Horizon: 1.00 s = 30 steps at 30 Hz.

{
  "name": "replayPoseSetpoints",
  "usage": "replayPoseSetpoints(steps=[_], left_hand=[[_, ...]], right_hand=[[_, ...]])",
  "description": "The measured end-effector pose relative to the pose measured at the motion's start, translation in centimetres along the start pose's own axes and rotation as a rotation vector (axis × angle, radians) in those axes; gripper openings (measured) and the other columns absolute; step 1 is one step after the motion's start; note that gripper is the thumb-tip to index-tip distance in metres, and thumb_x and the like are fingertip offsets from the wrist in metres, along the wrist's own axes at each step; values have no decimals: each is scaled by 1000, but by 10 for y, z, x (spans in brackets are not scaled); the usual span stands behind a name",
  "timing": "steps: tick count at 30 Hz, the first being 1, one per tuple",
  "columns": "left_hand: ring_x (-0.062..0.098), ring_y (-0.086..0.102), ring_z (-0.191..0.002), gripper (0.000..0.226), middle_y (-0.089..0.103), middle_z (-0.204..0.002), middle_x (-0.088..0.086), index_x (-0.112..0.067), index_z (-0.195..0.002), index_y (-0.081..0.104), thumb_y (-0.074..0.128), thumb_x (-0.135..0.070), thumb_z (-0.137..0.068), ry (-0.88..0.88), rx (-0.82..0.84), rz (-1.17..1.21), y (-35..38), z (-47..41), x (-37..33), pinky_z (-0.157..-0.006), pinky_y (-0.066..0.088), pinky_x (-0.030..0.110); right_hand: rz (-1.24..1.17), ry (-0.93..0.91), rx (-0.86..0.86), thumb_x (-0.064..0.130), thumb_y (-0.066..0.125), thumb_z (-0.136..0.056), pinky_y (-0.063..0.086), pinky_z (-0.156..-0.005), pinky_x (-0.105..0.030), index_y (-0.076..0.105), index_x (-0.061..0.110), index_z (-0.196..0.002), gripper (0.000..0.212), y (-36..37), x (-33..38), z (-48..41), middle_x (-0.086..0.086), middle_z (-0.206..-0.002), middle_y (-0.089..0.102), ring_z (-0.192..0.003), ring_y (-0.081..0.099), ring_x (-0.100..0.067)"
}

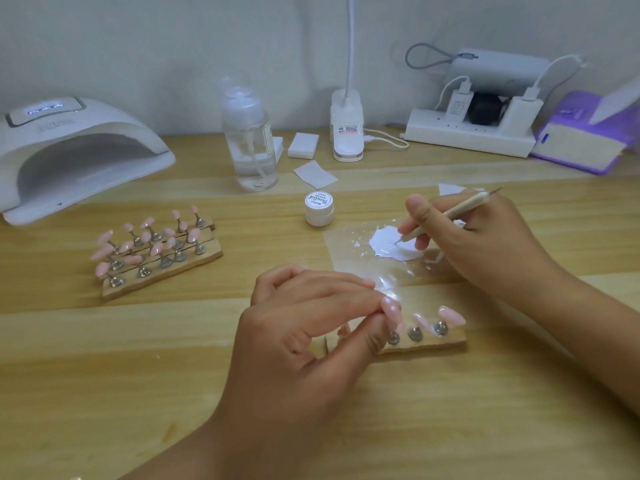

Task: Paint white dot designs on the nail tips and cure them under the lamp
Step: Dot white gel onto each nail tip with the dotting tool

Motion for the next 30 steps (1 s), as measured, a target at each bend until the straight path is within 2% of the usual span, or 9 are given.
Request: replayPoseSetpoints(steps=[3, 6, 11, 16, 20, 23, 26, 28, 30], left_hand=[[-4, 68, -97, 7, 73, -89, -24, -32, -82, 76, 70, -34, -83, -2, 8, 4, 0, 0, 0, -98, 34, 28], [-3, 68, -97, 8, 73, -89, -24, -32, -80, 76, 69, -35, -83, -3, 3, 3, 0, 0, 0, -98, 34, 30], [-4, 67, -97, 7, 73, -89, -24, -32, -80, 75, 69, -35, -83, 0, 3, -5, 0, 0, 0, -98, 34, 29], [-4, 67, -98, 7, 73, -90, -22, -32, -80, 75, 69, -34, -83, 7, 0, -9, 0, 0, -1, -98, 35, 30], [-4, 67, -98, 6, 73, -92, -23, -33, -81, 75, 69, -34, -83, -1, -1, -7, -1, 0, 0, -98, 34, 29], [-4, 67, -97, 6, 74, -90, -22, -33, -82, 75, 69, -34, -82, -7, -8, -3, -1, 1, 0, -98, 36, 31], [-2, 68, -96, 4, 74, -88, -21, -31, -83, 76, 74, -33, -80, -38, -28, 17, -1, 1, 2, -98, 39, 37], [-3, 68, -95, 3, 74, -87, -21, -32, -81, 76, 74, -34, -80, -51, -36, 17, -2, 0, 1, -99, 38, 33], [-4, 68, -94, 5, 74, -86, -21, -32, -80, 75, 71, -35, -80, -50, -40, 6, -2, 0, 0, -99, 37, 29]], right_hand=[[-20, 5, 29, 48, 57, -96, 45, -52, -13, 78, 26, -76, 36, 1, -1, 0, 5, -68, 70, -62, 65, -10], [-23, -1, 21, 49, 54, -97, 45, -52, -12, 77, 26, -72, 41, 2, -2, 1, 6, -65, 69, -61, 63, -5], [38, -46, -30, 46, 51, -98, 47, -70, -30, 76, 27, -74, 38, 3, -4, 5, 7, -65, 68, -83, 60, -7], [59, -72, -57, 45, 49, -97, 45, -76, -29, 75, 26, -75, 39, 5, -2, 7, 7, -63, 67, -84, 59, -10], [-10, -77, -117, 42, 48, -100, 43, -73, -25, 76, 23, -76, 41, 1, 2, 9, 5, -64, 68, -79, 60, -6], [-171, -79, -189, 41, 45, -103, 44, -67, -15, 76, 19, -83, 44, -6, 14, 11, 1, -68, 71, -68, 63, -3], [-293, -88, -161, 48, 39, -103, 45, -70, -8, 77, 22, -86, 48, -5, 33, 18, 1, -71, 73, -76, 69, -5], [-381, -134, -122, 48, 45, -100, 47, -70, -12, 76, 21, -81, 45, -1, 48, 24, 1, -71, 73, -72, 69, -9], [-480, -195, -90, 47, 56, -94, 47, -60, -18, 70, 22, -69, 37, 3, 62, 30, 6, -63, 67, -57, 61, -10]])
Point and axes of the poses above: each hand's wrist, its own z-axis away from the middle knuckle, its own y-axis out of the palm, x = y × z, the point moved 3 cm from there along -z, towards the middle knuckle
